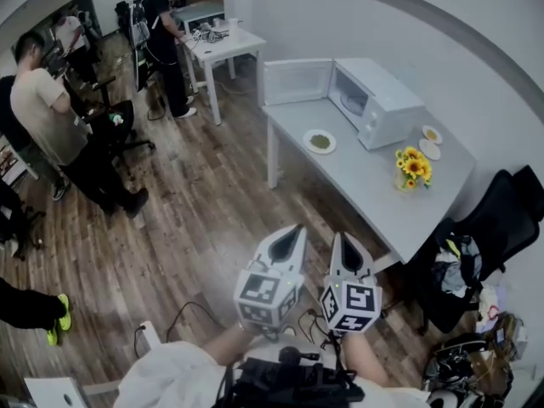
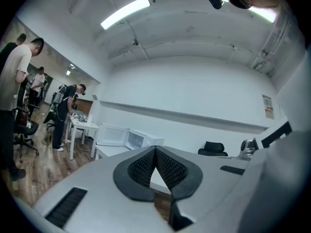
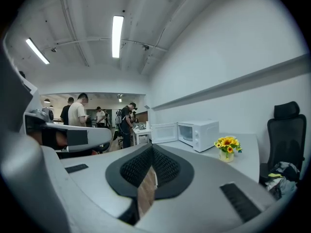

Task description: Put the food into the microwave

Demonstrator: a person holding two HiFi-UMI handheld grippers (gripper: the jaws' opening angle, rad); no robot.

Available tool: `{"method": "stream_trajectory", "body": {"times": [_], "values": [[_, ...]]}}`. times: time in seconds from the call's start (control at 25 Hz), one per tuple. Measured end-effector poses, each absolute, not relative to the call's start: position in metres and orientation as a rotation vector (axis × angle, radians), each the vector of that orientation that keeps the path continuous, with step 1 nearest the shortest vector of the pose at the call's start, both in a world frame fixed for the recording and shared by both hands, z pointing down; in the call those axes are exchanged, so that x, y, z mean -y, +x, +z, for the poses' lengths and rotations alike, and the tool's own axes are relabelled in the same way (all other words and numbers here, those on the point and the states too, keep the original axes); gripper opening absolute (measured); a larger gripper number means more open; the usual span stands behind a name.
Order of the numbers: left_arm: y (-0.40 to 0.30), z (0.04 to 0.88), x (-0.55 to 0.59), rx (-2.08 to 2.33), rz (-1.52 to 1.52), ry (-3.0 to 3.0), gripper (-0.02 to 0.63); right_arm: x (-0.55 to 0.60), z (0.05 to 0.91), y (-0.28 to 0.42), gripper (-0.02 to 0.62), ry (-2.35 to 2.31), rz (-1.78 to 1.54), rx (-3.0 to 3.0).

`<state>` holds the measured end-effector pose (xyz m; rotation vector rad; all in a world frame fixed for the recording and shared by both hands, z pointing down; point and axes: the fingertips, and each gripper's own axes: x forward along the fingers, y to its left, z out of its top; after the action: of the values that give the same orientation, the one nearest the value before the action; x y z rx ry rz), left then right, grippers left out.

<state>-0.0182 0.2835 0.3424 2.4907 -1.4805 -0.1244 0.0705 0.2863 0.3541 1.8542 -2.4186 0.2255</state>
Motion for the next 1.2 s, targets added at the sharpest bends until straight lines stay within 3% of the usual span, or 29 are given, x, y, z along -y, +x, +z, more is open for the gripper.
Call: {"method": "stream_trajectory", "body": {"times": [1.2], "values": [[-0.051,0.354,-0.163,1.462,-0.074,2.522,0.009,-0.166,0.371,0.048,0.024,1.943,0.278,2.334]]}}
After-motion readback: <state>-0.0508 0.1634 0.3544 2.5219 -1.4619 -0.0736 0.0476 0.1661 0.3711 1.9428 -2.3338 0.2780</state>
